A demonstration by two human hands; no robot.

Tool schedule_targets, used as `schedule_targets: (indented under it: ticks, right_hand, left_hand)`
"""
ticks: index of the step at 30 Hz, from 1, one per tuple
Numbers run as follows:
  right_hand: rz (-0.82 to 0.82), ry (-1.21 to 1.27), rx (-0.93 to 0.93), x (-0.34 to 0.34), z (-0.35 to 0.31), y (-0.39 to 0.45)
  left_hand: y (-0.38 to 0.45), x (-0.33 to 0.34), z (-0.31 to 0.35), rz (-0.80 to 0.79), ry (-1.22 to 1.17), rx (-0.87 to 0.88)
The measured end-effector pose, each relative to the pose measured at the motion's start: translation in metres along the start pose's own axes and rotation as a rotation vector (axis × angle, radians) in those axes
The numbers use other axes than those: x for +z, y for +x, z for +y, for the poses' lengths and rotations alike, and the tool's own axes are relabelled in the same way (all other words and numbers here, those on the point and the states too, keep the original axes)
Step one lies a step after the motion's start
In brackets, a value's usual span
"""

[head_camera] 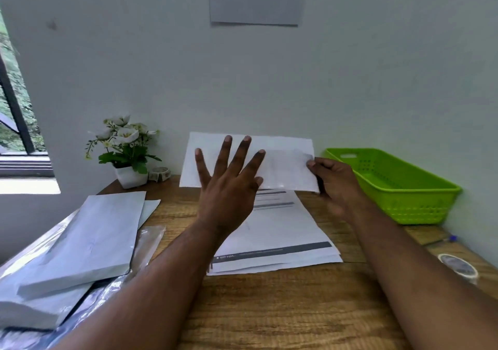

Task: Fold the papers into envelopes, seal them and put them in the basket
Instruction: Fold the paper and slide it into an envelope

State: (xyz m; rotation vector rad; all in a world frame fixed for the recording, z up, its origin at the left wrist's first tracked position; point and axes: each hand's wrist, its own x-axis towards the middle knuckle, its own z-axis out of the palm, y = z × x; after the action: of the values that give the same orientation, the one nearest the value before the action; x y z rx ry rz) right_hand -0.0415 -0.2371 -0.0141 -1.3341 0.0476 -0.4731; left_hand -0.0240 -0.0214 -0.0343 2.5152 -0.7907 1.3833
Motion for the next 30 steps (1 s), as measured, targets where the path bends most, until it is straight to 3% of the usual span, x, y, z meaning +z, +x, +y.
schedule_targets:
  ticks: [2, 4, 6, 9, 14, 17, 21, 26, 30]
  right_hand:
    - [0.035, -0.090, 0.226, -0.021, -0.001, 0.005]
    - [0.054, -0.339, 0.375, -0.034, 0.007, 0.010]
    - [0.057, -0.722, 0.394, -0.039, 0.014, 0.013]
    - [0.064, -1.108, 0.272, -0.036, 0.018, 0.012]
    - [0.028, -1.607, -0.044, -0.025, 0.021, -0.003]
    - [-0.163, -1.578, -0.319, -0.004, 0.032, -0.007]
    - [-0.421, -1.339, -0.095, 0.006, 0.054, -0.007]
    - [-0.468, -1.570, 0.039, 0.002, 0.061, 0.008]
    - [-0.461, -1.613, 0.088, -0.005, 0.062, 0.013]
  left_hand:
    - [0.001, -0.003, 0.006, -0.235, -0.004, -0.071]
    - [-0.004, 0.003, 0.011, -0.526, -0.051, -0.118]
    - [-0.011, 0.010, 0.015, -0.758, -0.112, -0.131]
    - [-0.018, 0.016, 0.017, -0.952, -0.200, -0.128]
    - [-0.021, 0.019, 0.018, -1.001, -0.290, -0.152]
    - [-0.021, 0.024, 0.018, -1.026, -0.248, -0.132]
    - [-0.021, 0.027, 0.017, -1.017, -0.245, -0.127]
    - [-0.020, 0.031, 0.018, -1.009, -0.253, -0.159]
    - [-0.019, 0.029, 0.020, -1.016, -0.247, -0.163]
